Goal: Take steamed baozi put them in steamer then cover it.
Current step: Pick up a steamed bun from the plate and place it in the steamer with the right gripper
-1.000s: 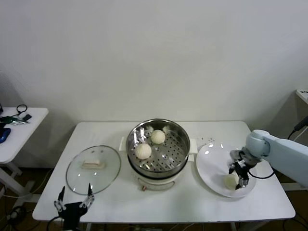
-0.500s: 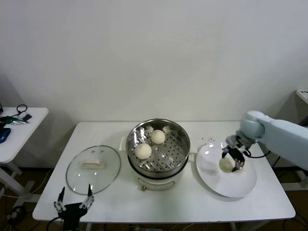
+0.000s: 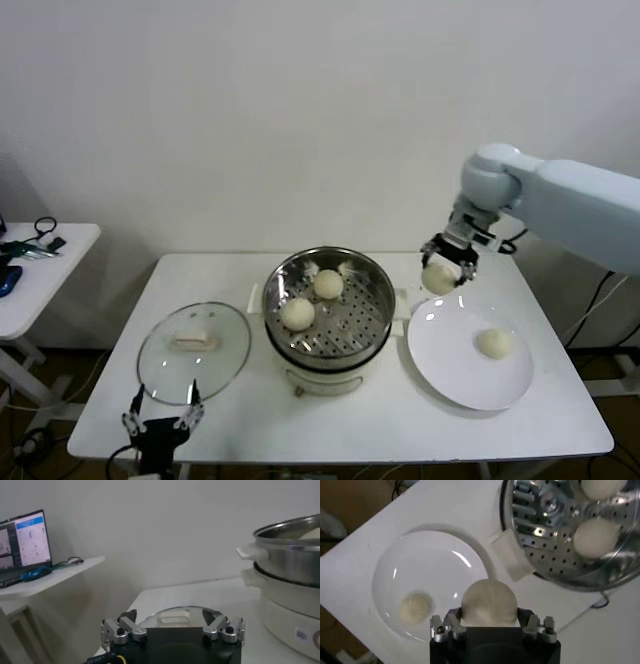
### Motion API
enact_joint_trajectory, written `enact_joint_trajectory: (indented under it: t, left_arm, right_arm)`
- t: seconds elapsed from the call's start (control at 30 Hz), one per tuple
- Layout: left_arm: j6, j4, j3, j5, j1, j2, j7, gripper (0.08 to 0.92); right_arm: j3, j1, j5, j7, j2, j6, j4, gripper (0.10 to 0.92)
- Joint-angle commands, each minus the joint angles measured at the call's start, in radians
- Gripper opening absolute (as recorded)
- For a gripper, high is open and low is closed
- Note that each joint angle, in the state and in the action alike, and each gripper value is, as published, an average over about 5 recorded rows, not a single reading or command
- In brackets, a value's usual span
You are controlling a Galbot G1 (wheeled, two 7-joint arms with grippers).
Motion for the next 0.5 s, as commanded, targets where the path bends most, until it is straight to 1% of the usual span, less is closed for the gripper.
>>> enact_joint_trajectory:
  t: [0.03, 0.23, 0.5]
  left_arm:
    - [0.002, -0.003, 0.004, 0.009, -0.013, 0.007, 0.011, 0.823]
    - [-0.006, 0.000, -0.006, 0.000, -0.008, 0.010, 0.012, 0.823]
    - [-0.012, 0.004, -0.016, -0.013, 0.000, 0.011, 0.012, 0.823]
  right_arm:
    - [-0.004, 0.067, -0.033, -0.017, 0.239, 0.128, 0.038, 0.712]
    - [0.045, -0.033, -0.086, -0.013, 0.375, 0.139, 0.028, 0.712]
    - [0.040, -0.122, -0.130, -0.002, 0.429, 0.148, 0.027, 0.712]
